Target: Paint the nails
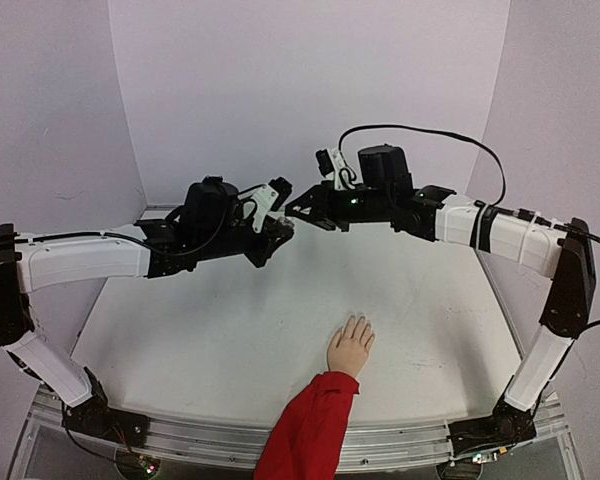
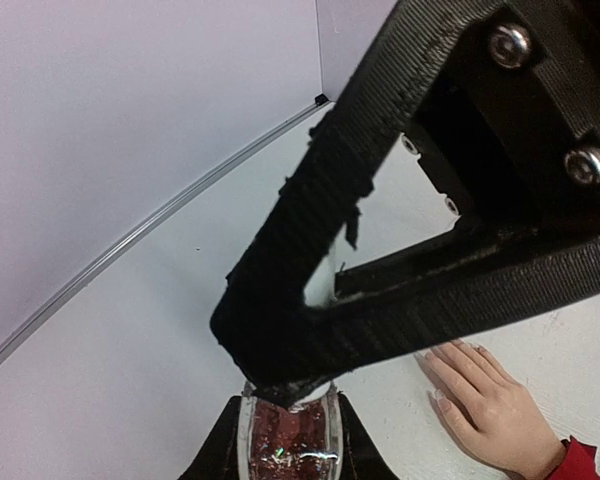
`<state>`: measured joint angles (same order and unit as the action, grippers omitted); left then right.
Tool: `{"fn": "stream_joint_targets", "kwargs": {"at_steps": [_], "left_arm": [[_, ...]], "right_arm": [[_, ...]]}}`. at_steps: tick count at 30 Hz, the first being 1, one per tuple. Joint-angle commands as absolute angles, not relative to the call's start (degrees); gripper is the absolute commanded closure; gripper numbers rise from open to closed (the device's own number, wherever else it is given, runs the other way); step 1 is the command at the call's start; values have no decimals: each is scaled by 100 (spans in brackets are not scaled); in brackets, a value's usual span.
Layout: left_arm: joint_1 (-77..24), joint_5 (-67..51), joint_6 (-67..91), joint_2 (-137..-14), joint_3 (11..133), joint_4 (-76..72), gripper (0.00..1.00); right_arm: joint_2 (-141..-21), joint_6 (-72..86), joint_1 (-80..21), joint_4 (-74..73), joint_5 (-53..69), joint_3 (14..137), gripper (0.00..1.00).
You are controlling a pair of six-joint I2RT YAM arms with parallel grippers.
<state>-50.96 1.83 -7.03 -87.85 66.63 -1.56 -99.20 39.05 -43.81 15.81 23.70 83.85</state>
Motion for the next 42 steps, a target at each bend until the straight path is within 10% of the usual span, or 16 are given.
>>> {"fn": "stream_joint_targets", "kwargs": {"at_steps": [1,15,21,30,42], "left_arm": [[-5115,176,-634,-8725,7011,-519,100],[-3864,-6405,542,-8665,7438,-520,100],[-3858,-5691,533,-8686,7325,-520,100],[-3925,-3549,-247,-8460,6884,-439,100],[-4221,-2785,-744,-8446,6839,-314,100]], "right_arm": [[-9982,3948,-4421,1890,2702,8644,86],[-9426,895,-4131,1713,6273,7849,100],[-9213,900,-4150,1486,5480,7816,94],[-9170,1790,-4143,187,3511,8498,33],[-9680,2829,-4172,145,3510,9248,33]]}}
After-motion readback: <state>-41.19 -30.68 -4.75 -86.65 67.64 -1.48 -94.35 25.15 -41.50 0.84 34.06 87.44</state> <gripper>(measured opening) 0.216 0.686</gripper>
